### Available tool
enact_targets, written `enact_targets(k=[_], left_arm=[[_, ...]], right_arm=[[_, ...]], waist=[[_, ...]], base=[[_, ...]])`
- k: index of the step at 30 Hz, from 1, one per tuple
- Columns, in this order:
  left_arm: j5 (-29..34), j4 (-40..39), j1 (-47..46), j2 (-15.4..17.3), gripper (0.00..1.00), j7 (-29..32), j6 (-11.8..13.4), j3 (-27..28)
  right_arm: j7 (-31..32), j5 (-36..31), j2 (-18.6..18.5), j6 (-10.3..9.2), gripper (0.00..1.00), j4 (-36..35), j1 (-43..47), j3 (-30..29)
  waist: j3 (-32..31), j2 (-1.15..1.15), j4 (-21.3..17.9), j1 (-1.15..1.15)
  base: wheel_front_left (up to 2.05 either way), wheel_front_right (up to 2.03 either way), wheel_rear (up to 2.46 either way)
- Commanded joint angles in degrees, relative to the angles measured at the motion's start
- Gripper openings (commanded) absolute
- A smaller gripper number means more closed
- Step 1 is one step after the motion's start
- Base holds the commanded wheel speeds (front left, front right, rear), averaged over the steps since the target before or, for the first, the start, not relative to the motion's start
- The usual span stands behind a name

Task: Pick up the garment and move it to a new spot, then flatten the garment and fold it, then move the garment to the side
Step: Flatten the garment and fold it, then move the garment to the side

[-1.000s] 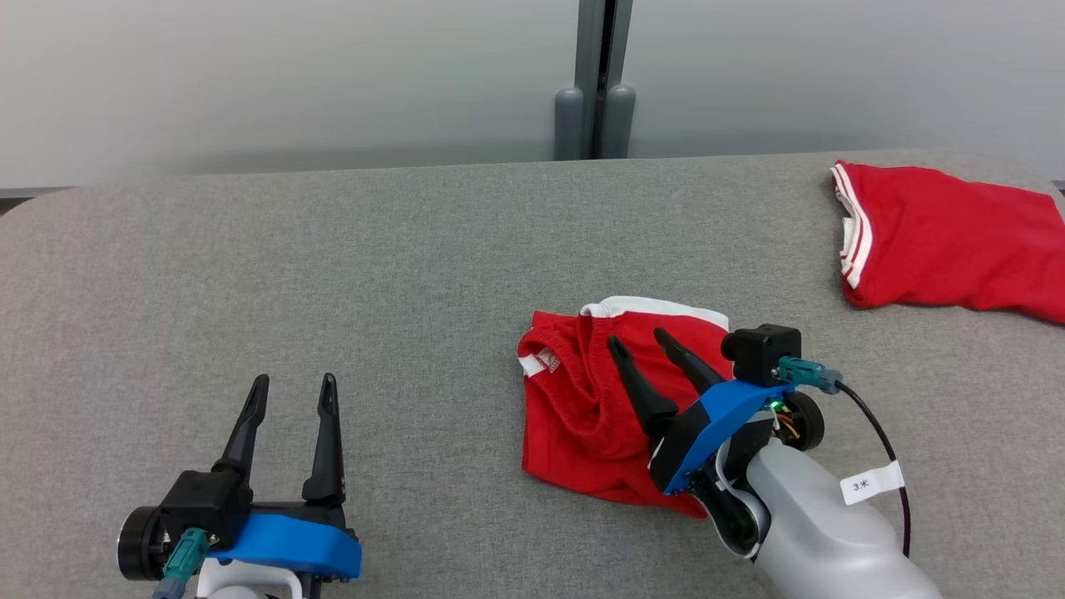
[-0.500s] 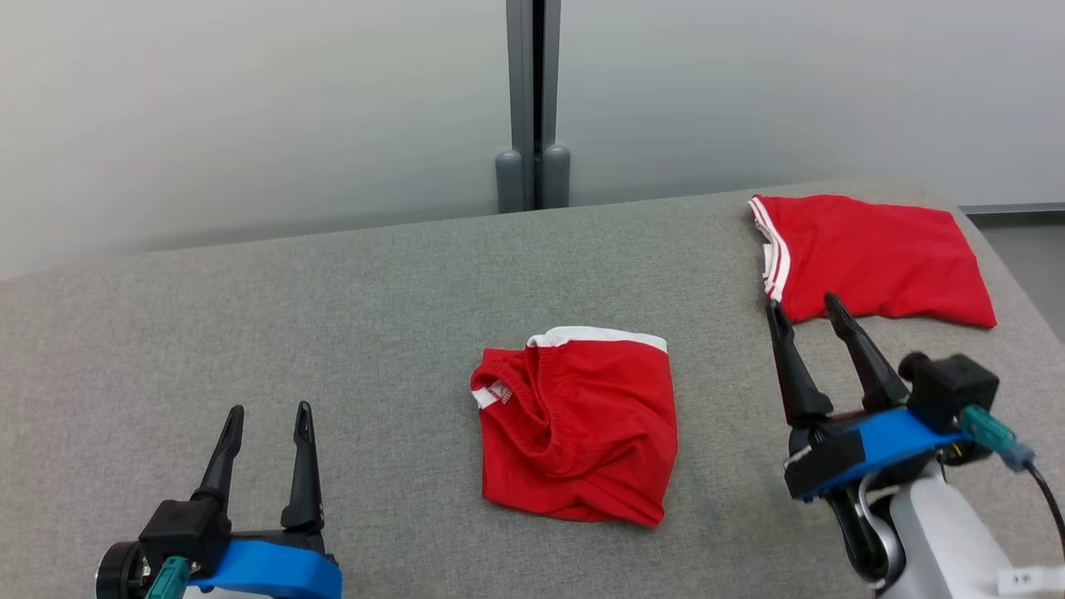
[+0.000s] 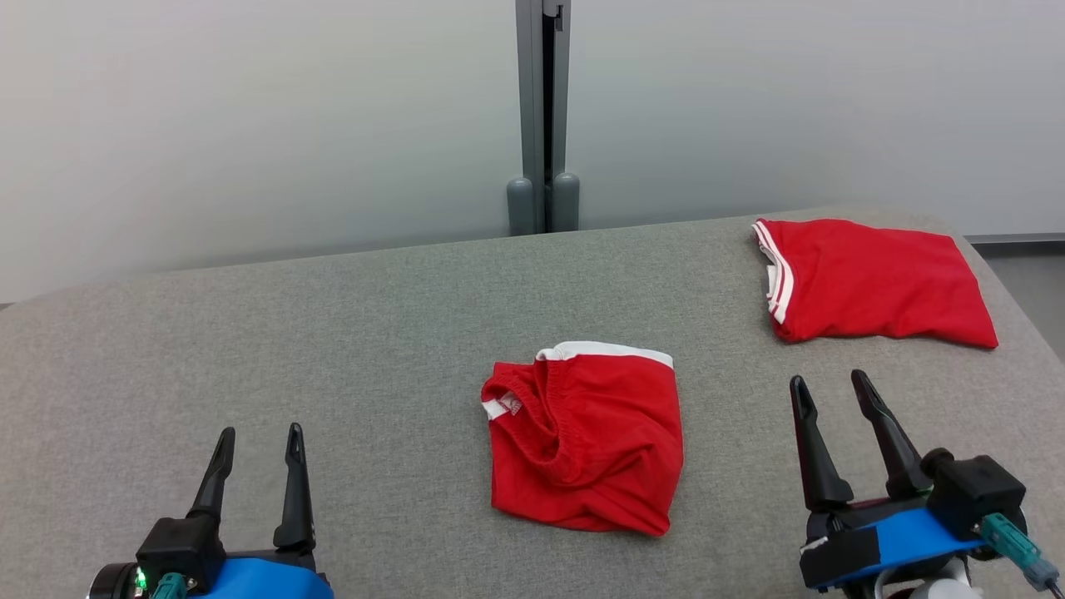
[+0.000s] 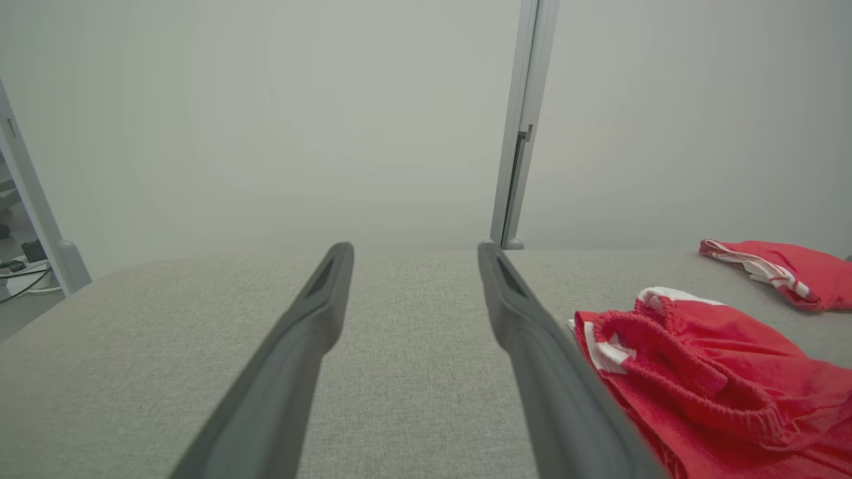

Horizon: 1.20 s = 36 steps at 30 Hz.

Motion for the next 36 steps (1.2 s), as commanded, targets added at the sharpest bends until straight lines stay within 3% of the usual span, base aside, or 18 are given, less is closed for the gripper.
enact_targets(k=[1, 36], left_arm=[[0.5, 0.2, 0.7, 0.0, 1.0, -0.3, 0.2, 0.1], [0.8, 0.4, 0.3, 0.0, 1.0, -0.3, 0.5, 1.4]], right_arm=[[-0.2, -0.6, 0.2, 0.01, 1.0, -0.4, 1.4, -0.6], [-0.2, -0.9, 1.2, 0.02, 1.0, 1.3, 1.4, -1.5]], waist=[[-0.1, 0.0, 0.3, 0.0], [0.1, 0.0, 1.4, 0.0]], base=[[0.0, 0.0, 0.0], [0.0, 0.0, 0.0]])
